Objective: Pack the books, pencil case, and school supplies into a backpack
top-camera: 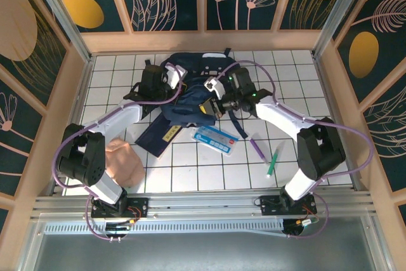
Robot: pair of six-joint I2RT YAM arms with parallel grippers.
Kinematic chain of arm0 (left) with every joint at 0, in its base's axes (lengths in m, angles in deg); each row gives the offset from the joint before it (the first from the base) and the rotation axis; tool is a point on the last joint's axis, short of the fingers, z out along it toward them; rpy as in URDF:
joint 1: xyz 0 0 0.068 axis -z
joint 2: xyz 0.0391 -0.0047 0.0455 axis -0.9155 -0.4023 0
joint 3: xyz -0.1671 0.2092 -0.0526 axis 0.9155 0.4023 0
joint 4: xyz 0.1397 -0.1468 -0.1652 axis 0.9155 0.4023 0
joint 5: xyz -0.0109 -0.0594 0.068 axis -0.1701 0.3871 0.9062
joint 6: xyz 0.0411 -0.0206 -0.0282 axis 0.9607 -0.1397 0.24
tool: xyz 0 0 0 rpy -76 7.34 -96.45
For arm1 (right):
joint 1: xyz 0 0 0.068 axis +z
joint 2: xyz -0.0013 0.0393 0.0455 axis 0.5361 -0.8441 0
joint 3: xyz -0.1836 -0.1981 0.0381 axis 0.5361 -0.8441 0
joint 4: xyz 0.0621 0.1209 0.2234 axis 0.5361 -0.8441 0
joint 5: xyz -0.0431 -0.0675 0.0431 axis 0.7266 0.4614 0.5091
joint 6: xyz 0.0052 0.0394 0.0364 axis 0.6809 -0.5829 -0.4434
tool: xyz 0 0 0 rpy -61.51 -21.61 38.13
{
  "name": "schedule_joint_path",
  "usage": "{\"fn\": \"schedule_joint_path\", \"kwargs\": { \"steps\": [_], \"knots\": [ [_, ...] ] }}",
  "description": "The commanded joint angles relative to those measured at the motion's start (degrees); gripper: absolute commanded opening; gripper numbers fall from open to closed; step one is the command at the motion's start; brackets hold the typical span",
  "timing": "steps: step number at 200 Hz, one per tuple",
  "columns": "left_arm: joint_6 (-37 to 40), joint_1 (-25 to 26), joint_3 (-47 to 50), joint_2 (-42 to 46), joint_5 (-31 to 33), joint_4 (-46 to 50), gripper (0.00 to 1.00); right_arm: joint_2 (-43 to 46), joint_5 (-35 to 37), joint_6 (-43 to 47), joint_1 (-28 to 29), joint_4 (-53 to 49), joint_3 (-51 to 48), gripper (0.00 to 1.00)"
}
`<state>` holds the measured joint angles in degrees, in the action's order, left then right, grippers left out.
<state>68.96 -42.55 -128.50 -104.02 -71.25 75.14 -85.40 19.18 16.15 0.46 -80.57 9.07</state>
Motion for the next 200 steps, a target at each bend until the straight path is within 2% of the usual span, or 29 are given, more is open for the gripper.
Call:
{"fn": "schedule_joint_path", "kwargs": {
  "steps": [1,18,30,41,53,78,102,118,127,143,161,179,200],
  "knots": [
    [-10.52,1.94,0.32,0.88,-6.95,-6.06,0.00,0.55,2.29,-12.44,3.52,9.75,-1.44,0.00],
    [-14.48,1.94,-0.10,0.07,-7.58,-4.81,0.00,0.28,7.75,-19.44,3.48,11.56,-3.79,0.00],
    [-16.02,1.91,-1.94,-0.92,-8.99,-1.65,0.12,0.60,6.34,-22.04,3.54,14.04,-5.57,0.00],
    [-18.01,1.85,-4.36,-1.45,-8.99,2.50,0.18,1.29,4.77,-24.06,3.52,15.77,-6.58,0.00],
    [-21.08,1.64,-7.43,-1.68,-6.95,7.93,0.30,2.14,4.55,-23.70,3.42,15.10,-6.58,0.00],
    [-28.25,0.59,-10.69,-0.96,-3.80,19.45,0.38,3.70,5.80,-19.50,2.00,9.69,-5.16,0.00],
    [-37.49,-1.97,-6.84,1.85,-2.64,28.42,0.46,4.83,3.92,-17.52,-0.07,5.59,-3.64,0.00],
    [-44.73,-3.49,-0.94,5.72,-1.41,31.62,0.46,4.77,4.74,-19.18,-0.83,1.17,-1.90,0.00],
    [-48.42,-3.47,3.40,8.61,-3.83,30.29,0.45,4.62,4.31,-20.24,-1.05,-0.74,-1.10,0.00],
    [-55.30,-1.41,11.43,14.69,-9.62,21.55,0.42,4.50,2.60,-23.90,-0.14,-1.72,-0.61,0.00],
    [-56.67,2.45,14.37,19.05,-6.74,19.37,0.43,4.14,-1.44,-27.02,0.60,-0.78,-0.87,0.00],
    [-58.32,2.60,17.43,20.40,-7.06,17.74,0.44,3.17,-0.94,-27.15,0.63,-3.22,-0.16,0.00],
    [-60.55,3.48,20.74,20.14,-7.27,10.96,0.42,1.16,-0.62,-25.12,1.22,-6.39,1.74,0.00]
  ]
}}
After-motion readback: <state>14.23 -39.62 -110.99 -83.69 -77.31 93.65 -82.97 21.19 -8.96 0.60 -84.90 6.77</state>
